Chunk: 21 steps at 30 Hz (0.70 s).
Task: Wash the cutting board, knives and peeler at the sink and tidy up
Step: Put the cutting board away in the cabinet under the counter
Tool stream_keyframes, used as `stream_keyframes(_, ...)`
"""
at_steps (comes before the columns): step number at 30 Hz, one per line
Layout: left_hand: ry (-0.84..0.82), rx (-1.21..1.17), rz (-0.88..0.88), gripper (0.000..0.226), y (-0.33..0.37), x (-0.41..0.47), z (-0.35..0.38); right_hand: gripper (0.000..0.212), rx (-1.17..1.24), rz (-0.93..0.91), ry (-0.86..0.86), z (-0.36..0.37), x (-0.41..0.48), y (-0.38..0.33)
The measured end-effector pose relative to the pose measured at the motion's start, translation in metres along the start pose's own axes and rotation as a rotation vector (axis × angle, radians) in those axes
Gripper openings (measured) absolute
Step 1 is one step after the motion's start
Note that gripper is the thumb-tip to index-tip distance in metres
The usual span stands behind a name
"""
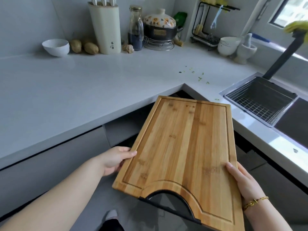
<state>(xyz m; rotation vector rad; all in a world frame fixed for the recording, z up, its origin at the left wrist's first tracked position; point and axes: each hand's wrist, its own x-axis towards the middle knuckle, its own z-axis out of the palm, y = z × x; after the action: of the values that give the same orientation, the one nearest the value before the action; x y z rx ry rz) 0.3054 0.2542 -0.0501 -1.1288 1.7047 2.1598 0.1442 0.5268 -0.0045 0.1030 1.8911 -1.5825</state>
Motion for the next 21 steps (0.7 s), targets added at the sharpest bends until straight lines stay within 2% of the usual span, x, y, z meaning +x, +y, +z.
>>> stream_keyframes(4, -0.078, 0.075, -0.045, 0.016, -0.018, 0.0, 0.013, 0.022, -0.032, 0.063, 0.008, -0.024, -0.007, 0.016)
stream_keyframes(9, -0.034, 0.012, -0.097, 0.016, -0.044, 0.011, 0.018, 0.037, -0.096, 0.129, -0.006, -0.021, 0.01, 0.031)
stream_keyframes(21, 0.111, -0.195, -0.248, 0.013, -0.094, 0.065, -0.061, 0.037, -0.297, 0.257, -0.124, 0.08, 0.115, 0.069)
